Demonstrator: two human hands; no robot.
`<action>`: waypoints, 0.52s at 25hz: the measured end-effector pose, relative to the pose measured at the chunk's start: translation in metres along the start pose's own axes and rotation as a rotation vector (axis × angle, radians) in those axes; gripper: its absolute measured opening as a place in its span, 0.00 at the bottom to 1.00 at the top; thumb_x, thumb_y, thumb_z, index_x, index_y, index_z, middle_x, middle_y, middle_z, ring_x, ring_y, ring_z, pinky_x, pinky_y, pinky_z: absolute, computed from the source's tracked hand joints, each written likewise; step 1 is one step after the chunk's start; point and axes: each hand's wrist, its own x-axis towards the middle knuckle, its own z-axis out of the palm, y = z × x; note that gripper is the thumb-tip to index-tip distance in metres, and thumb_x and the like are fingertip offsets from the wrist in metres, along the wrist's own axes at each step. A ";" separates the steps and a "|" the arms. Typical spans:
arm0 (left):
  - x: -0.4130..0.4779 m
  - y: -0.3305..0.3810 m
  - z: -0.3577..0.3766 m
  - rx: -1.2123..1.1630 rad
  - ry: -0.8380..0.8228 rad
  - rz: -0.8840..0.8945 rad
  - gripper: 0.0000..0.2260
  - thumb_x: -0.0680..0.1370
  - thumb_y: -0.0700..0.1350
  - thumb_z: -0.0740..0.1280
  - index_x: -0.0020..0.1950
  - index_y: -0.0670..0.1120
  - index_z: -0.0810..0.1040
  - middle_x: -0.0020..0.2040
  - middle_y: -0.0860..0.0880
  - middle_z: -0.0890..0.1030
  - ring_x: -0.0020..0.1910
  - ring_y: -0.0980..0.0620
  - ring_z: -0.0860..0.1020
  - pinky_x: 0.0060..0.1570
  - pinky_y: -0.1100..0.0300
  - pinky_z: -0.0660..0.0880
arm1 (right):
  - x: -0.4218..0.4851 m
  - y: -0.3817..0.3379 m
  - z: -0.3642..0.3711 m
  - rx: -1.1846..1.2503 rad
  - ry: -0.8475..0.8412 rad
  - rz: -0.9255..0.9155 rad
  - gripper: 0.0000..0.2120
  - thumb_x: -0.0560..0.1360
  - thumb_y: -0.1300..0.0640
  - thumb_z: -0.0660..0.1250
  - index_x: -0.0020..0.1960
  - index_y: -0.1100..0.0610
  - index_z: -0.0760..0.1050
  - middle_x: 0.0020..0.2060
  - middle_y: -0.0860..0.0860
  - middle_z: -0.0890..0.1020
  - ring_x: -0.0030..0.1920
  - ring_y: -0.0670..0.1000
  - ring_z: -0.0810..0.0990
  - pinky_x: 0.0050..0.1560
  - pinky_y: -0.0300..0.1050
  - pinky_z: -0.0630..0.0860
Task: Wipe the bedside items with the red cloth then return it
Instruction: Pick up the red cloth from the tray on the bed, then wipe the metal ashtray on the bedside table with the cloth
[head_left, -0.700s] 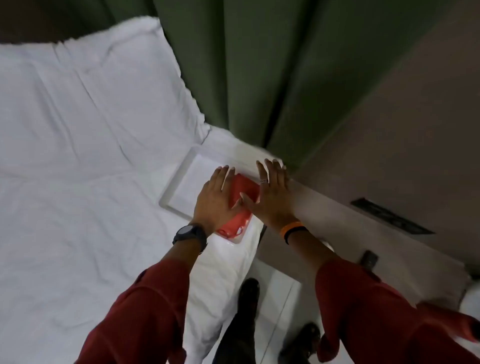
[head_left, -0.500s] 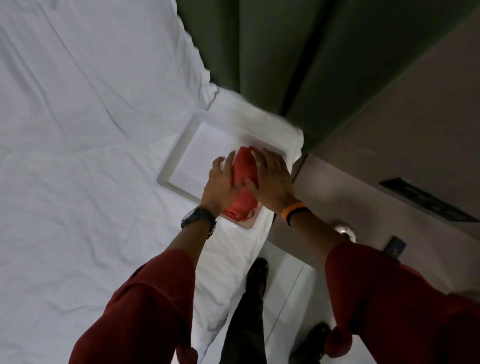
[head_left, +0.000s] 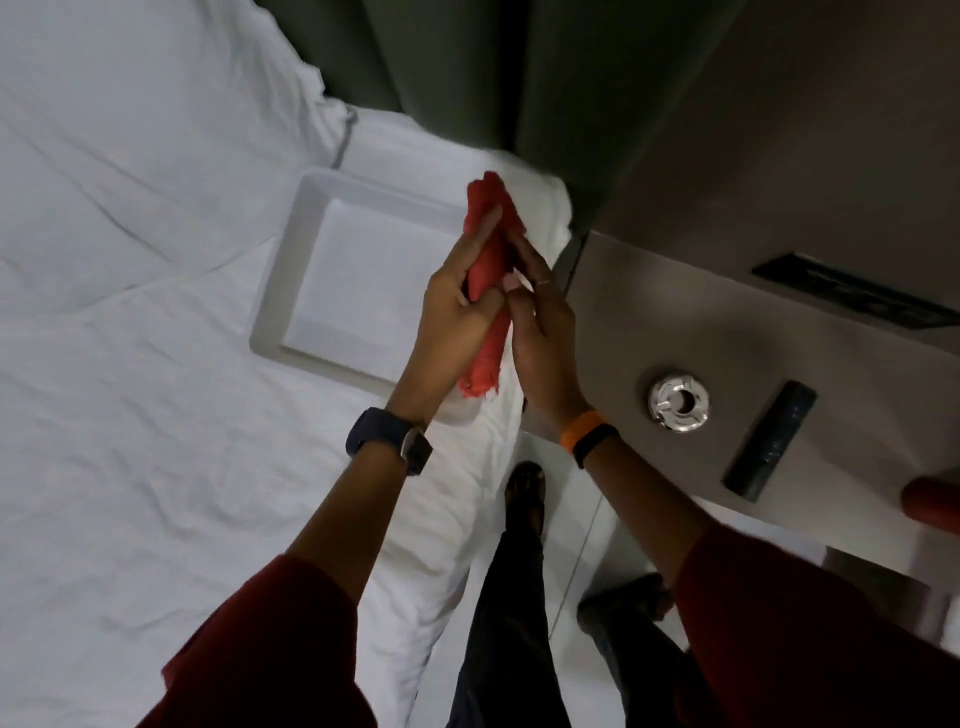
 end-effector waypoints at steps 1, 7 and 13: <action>-0.005 0.014 0.016 -0.063 -0.027 0.046 0.27 0.81 0.32 0.62 0.79 0.45 0.62 0.77 0.47 0.68 0.73 0.50 0.72 0.73 0.58 0.72 | -0.012 -0.006 -0.014 0.173 0.047 0.013 0.21 0.84 0.56 0.57 0.76 0.53 0.64 0.73 0.49 0.72 0.71 0.41 0.73 0.68 0.38 0.75; -0.043 0.024 0.158 -0.142 -0.459 -0.170 0.39 0.80 0.33 0.65 0.82 0.51 0.45 0.80 0.48 0.63 0.74 0.57 0.70 0.73 0.54 0.73 | -0.063 0.044 -0.130 0.597 0.485 0.189 0.27 0.76 0.64 0.65 0.74 0.53 0.66 0.66 0.55 0.79 0.65 0.59 0.79 0.67 0.60 0.77; -0.053 -0.083 0.265 0.280 -0.669 -0.199 0.31 0.78 0.38 0.70 0.78 0.42 0.62 0.71 0.42 0.74 0.68 0.42 0.76 0.65 0.61 0.75 | -0.109 0.198 -0.248 0.077 0.779 0.335 0.23 0.76 0.62 0.62 0.71 0.56 0.71 0.56 0.47 0.80 0.49 0.40 0.83 0.46 0.40 0.83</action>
